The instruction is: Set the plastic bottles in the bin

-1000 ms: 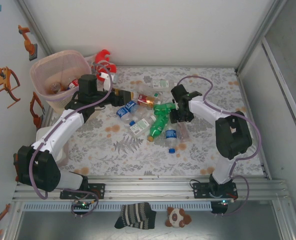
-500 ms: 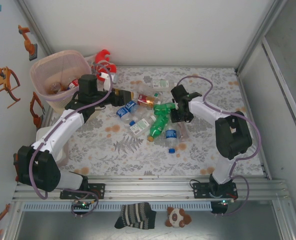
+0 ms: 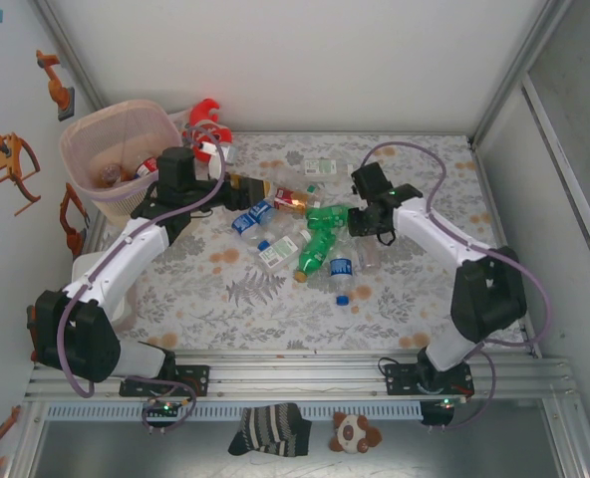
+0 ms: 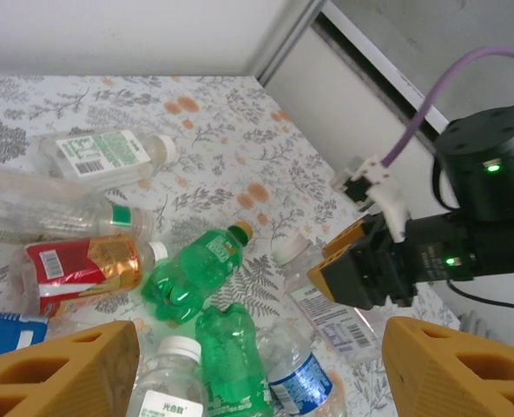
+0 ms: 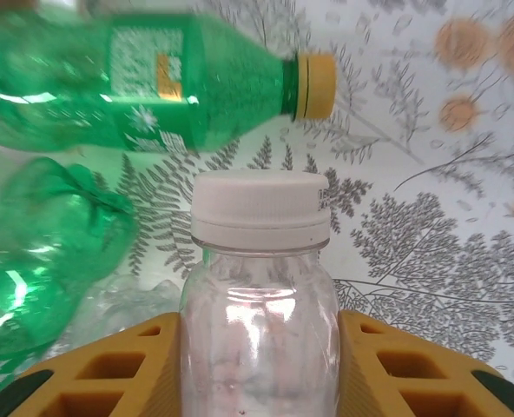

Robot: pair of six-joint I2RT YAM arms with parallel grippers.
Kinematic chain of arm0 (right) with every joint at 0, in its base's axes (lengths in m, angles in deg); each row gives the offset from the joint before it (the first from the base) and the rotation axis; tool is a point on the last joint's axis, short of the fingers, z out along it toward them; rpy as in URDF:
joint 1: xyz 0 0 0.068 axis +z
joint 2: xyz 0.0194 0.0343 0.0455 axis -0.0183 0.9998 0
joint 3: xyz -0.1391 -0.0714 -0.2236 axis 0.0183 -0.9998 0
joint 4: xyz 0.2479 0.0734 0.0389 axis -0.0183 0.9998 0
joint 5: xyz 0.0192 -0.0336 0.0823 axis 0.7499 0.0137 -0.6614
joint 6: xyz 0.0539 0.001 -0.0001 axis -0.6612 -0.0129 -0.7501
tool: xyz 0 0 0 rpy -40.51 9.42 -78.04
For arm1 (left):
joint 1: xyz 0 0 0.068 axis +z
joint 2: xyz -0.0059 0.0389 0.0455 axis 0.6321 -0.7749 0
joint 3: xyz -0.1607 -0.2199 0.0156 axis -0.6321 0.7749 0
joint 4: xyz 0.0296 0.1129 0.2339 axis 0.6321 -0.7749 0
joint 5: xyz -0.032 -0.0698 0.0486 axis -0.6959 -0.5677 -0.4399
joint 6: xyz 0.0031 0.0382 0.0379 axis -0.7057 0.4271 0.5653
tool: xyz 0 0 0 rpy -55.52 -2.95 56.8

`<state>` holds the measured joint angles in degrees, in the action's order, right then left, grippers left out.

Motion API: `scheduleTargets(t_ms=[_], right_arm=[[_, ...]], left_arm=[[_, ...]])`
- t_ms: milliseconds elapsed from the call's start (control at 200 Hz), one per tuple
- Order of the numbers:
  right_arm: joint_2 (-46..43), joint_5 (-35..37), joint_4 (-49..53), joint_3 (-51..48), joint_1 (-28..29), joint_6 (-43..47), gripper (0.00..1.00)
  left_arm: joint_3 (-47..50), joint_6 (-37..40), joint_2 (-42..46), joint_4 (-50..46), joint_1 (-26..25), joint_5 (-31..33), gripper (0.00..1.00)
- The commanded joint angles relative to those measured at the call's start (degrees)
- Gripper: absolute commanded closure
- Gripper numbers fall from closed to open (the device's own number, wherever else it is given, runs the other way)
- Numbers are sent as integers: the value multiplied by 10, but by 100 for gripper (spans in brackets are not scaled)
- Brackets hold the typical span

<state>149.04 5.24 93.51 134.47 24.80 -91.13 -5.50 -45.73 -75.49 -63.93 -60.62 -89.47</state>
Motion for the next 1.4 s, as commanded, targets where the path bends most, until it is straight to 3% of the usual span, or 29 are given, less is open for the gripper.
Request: scheduleTargets(t_ms=[0,150,376,661,916,1217,1397], right_arm=[[-48,-11,-11,13,-1,13,62],[-101,-76,-56,22,0,33,63],[-192,-211,-202,-7,0,39,66],[-261,-423,-381,-45,2,73,72],[-268,-509,-470,-38,15,57,75],[-270,-588,-542,-17,47,39,79],[-271,-612,-542,0,59,45,80]], left_arm=[[-4,-3,22,42,-6,-19,25],[-4,1,31,66,-13,-38,24],[-4,20,52,106,-32,-67,23],[-11,68,89,160,-70,-131,20],[-46,82,99,160,-101,-181,19],[-84,129,89,105,-136,-194,18],[-104,155,87,78,-154,-224,25]])
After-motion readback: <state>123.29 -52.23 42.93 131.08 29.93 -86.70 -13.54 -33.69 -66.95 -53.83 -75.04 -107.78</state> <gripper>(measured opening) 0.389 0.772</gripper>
